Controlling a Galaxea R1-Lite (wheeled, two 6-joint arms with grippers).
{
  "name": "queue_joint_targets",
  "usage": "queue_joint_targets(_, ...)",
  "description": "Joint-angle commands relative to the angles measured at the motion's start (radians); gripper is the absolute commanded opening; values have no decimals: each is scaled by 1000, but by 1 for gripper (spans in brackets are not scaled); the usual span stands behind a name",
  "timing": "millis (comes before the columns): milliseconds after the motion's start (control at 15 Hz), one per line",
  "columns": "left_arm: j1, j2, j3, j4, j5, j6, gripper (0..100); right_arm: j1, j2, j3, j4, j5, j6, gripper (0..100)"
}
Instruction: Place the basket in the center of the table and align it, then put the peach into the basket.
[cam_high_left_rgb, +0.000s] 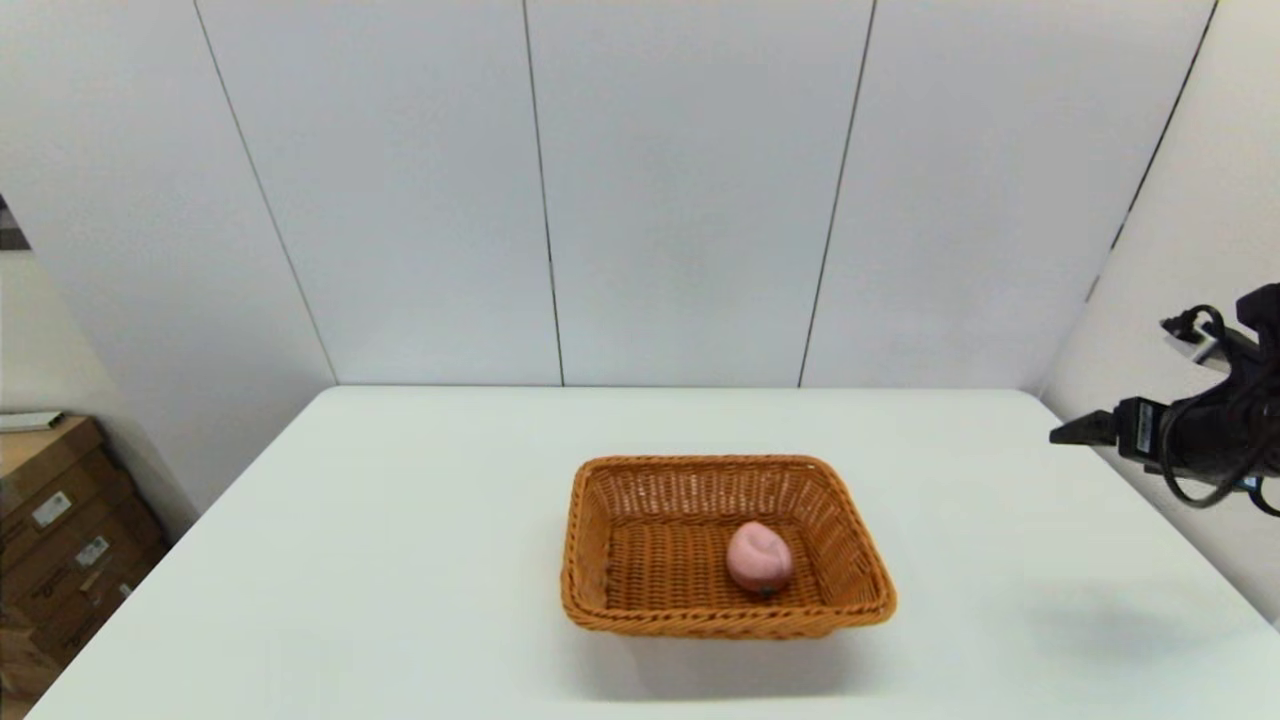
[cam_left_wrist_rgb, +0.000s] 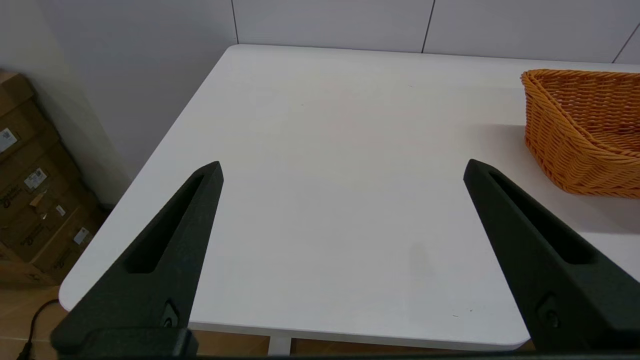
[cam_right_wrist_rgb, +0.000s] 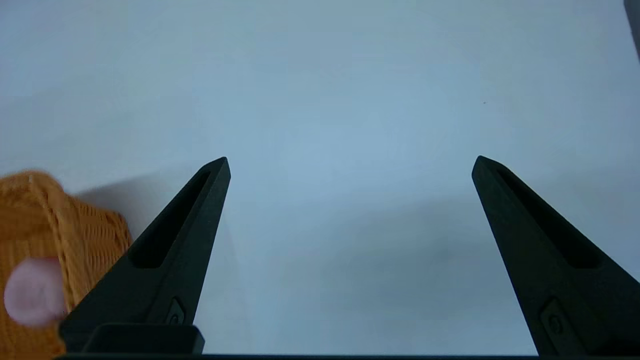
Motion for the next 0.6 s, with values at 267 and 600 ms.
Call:
queue_joint_targets(267, 0, 0, 0, -1, 1, -4, 100, -54, -343, 224, 37, 181, -116, 100)
queue_joint_targets(600, 0, 0, 0, -1, 1, -4, 100, -43, -470, 243, 142, 221, -116, 100)
